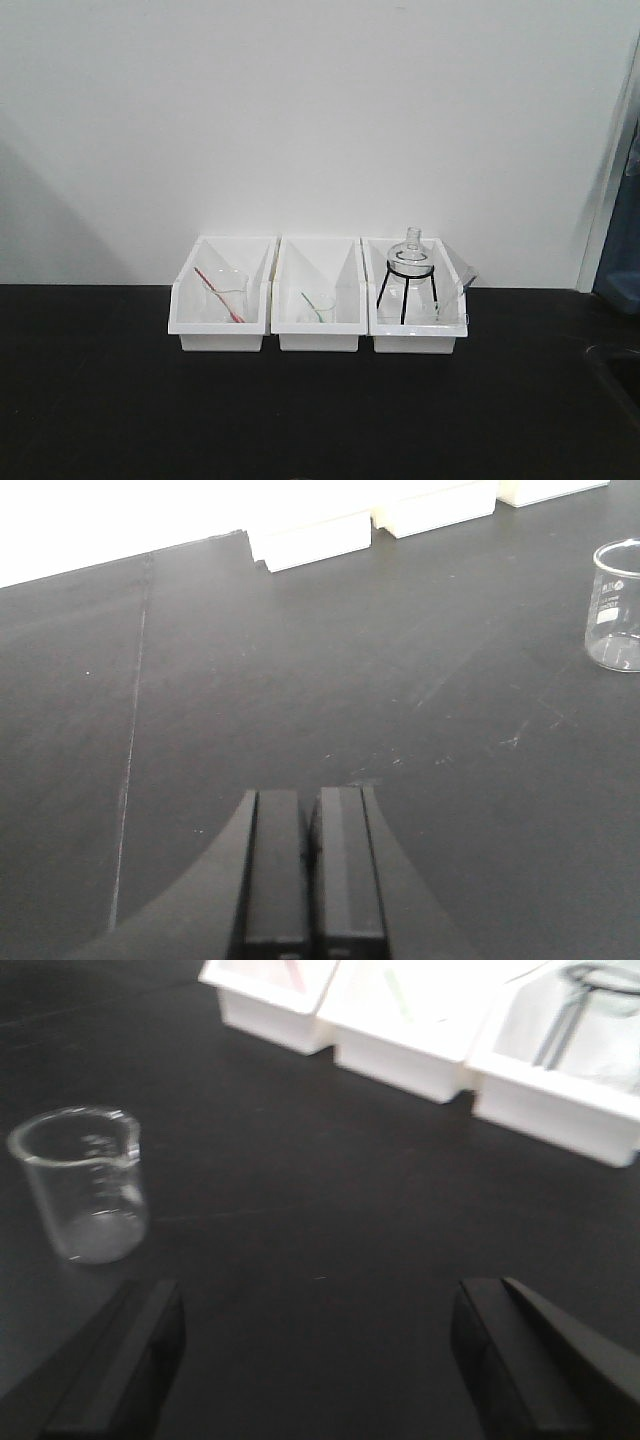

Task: Pick beaker and place in left cabinet
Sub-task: 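Close the right gripper around the clear glass beaker on the bench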

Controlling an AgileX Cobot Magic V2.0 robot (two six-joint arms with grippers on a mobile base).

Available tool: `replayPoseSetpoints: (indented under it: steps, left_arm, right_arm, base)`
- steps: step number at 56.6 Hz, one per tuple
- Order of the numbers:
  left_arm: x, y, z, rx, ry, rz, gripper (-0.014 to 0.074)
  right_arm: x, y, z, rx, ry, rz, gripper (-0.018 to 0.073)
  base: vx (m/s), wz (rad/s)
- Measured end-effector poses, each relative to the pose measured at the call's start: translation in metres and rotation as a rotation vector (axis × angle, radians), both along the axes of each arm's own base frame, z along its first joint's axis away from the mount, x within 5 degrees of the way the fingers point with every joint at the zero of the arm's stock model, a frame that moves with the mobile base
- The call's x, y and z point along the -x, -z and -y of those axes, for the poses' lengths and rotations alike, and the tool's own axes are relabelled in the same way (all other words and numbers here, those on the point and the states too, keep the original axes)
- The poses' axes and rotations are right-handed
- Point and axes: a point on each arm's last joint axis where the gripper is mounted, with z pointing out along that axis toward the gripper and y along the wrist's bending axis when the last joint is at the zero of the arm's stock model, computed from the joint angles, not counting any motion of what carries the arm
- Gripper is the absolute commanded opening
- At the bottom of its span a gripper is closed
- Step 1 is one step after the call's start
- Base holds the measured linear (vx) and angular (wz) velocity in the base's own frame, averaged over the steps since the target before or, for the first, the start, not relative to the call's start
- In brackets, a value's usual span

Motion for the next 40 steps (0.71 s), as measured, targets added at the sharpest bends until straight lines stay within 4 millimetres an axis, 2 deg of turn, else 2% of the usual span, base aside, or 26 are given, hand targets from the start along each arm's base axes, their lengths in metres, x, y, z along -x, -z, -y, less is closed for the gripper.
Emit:
replayPoseSetpoints:
  steps: [15, 31, 40]
  left_arm:
    - [0.0, 0.0, 0.0, 0.0, 0.0, 0.0, -0.0006]
    - [0.0, 0.0, 0.0, 0.0, 0.0, 0.0, -0.0006]
    - [0.0, 0.0, 0.0, 0.0, 0.0, 0.0, -0.0006]
  right_arm:
    - [-0.007, 0.021, -0.016, -0.077, -0.09, -0.061, 0.0609]
    - [-0.038, 0.038, -0.067, -0.068, -0.208, -0.058, 0.0604]
    - [-0.049, 0.048, -0.093, -0.067, -0.265, -0.062, 0.0603]
  base:
    - [0.0, 0.0]
    - [0.0, 0.0]
    - [0.0, 0.0]
